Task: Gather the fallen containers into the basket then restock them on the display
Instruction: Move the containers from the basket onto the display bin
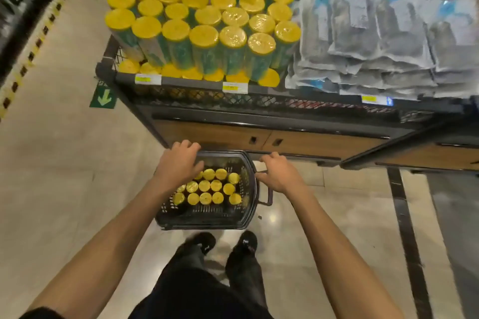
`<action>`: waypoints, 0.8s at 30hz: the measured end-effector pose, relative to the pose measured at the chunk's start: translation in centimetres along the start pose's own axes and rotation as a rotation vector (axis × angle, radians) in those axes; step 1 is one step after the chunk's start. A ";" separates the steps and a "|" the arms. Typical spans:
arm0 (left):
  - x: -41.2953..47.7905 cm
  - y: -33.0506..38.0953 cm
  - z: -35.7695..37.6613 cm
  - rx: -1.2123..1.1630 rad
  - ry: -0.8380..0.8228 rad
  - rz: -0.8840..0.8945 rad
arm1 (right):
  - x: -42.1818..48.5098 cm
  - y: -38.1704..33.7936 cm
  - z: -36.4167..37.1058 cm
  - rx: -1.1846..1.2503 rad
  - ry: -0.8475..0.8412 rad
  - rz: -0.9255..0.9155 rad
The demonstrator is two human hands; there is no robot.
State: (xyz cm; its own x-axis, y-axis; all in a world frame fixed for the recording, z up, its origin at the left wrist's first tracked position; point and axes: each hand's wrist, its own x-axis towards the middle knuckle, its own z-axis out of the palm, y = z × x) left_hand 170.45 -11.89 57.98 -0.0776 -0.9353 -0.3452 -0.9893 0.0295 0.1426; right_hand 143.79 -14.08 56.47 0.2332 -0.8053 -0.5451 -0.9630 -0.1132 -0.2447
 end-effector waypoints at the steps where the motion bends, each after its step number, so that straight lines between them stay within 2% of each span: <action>1: -0.5 -0.3 0.6 -0.019 -0.006 -0.040 | 0.6 0.2 0.3 -0.009 -0.018 -0.026; 6: -2.6 -2.0 3.3 -0.071 -0.051 -0.184 | 2.4 0.3 2.6 -0.030 -0.068 -0.093; 10: -3.3 -4.5 5.0 -0.075 -0.066 -0.216 | 3.3 -0.4 4.7 -0.021 -0.114 -0.108; 17: -1.0 -9.2 9.7 -0.153 -0.101 -0.182 | 5.7 -1.9 10.5 -0.020 -0.141 -0.021; 24: 3.7 -15.2 20.2 -0.183 -0.130 -0.106 | 10.7 -1.3 21.8 0.034 -0.144 0.122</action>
State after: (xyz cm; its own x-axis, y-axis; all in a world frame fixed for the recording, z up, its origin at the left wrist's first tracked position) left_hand 182.72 -8.64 35.83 -0.0013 -0.8764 -0.4816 -0.9548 -0.1420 0.2610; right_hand 150.51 -9.86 33.42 0.1344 -0.7199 -0.6809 -0.9807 0.0018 -0.1954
